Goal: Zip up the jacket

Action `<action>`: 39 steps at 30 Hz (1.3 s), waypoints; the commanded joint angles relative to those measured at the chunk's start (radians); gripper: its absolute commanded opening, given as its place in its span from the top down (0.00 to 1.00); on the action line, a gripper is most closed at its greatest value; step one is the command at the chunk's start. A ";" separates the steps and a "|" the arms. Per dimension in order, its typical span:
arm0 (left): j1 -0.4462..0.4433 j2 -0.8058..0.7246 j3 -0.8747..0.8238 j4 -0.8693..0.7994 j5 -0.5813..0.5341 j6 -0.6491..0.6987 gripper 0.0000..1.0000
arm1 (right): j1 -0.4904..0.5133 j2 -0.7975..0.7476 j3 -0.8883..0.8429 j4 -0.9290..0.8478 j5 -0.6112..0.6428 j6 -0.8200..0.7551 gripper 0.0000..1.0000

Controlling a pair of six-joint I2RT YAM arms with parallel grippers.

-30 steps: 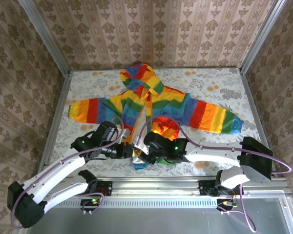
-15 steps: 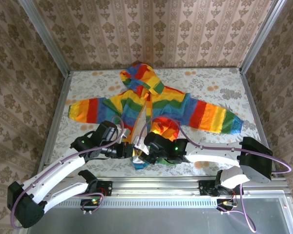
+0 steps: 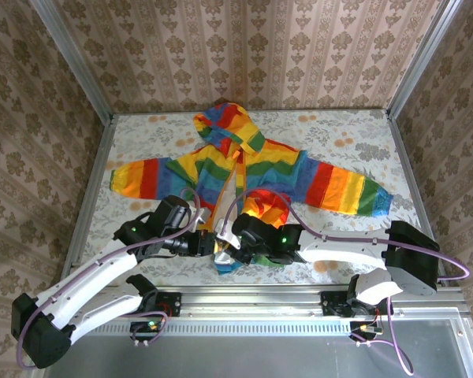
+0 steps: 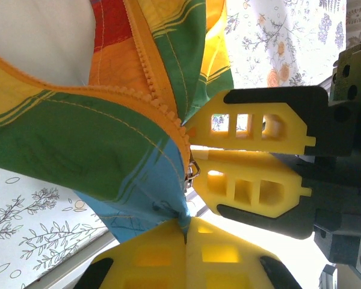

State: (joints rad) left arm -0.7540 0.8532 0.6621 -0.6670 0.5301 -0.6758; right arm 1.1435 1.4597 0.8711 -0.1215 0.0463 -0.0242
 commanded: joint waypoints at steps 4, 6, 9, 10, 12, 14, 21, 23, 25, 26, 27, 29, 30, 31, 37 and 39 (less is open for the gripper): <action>-0.010 -0.013 0.028 -0.032 0.008 0.028 1.00 | 0.005 0.031 0.054 0.032 0.023 -0.051 0.85; -0.010 -0.011 0.028 -0.031 0.008 0.030 1.00 | 0.004 0.036 0.063 0.030 0.021 -0.058 0.89; -0.009 -0.012 0.031 -0.041 0.004 0.033 1.00 | 0.004 0.046 0.082 0.011 0.020 -0.060 1.00; -0.010 -0.013 0.031 -0.046 0.004 0.033 1.00 | 0.003 0.050 0.088 0.002 0.023 -0.054 1.00; -0.010 -0.017 0.030 -0.060 -0.001 0.034 1.00 | -0.003 0.055 0.095 -0.011 0.025 -0.034 1.00; -0.009 -0.022 0.028 -0.084 -0.013 0.039 1.00 | -0.018 0.057 0.092 -0.014 0.022 -0.003 1.00; -0.010 -0.019 0.024 -0.134 -0.029 0.066 1.00 | -0.092 0.054 0.099 -0.045 -0.068 0.070 1.00; -0.011 -0.012 0.028 -0.147 -0.028 0.075 1.00 | -0.105 0.062 0.111 -0.070 -0.089 0.078 1.00; -0.011 -0.009 0.032 -0.162 -0.030 0.085 1.00 | -0.110 0.069 0.121 -0.085 -0.096 0.079 1.00; -0.011 -0.008 0.033 -0.165 -0.032 0.088 1.00 | -0.111 0.072 0.125 -0.091 -0.103 0.079 1.00; -0.011 -0.010 0.033 -0.166 -0.034 0.090 1.00 | -0.111 0.076 0.126 -0.092 -0.117 0.077 1.00; -0.011 -0.011 0.031 -0.156 -0.034 0.089 1.00 | -0.111 0.081 0.126 -0.078 -0.173 0.067 1.00; -0.011 -0.011 0.030 -0.149 -0.031 0.088 1.00 | -0.111 0.083 0.124 -0.069 -0.201 0.065 1.00; -0.011 -0.011 0.030 -0.141 -0.027 0.087 1.00 | -0.111 0.086 0.123 -0.062 -0.225 0.061 1.00; -0.011 -0.010 0.021 -0.123 -0.020 0.096 1.00 | -0.103 0.054 0.088 -0.020 -0.307 0.006 0.90; -0.011 -0.011 0.019 -0.123 -0.017 0.100 1.00 | -0.103 0.023 0.062 0.000 -0.302 -0.011 0.83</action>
State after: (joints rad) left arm -0.7589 0.8425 0.6621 -0.7815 0.4870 -0.6052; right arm 1.0328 1.5280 0.9630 -0.1551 -0.2089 -0.0021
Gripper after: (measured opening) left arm 0.048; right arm 0.164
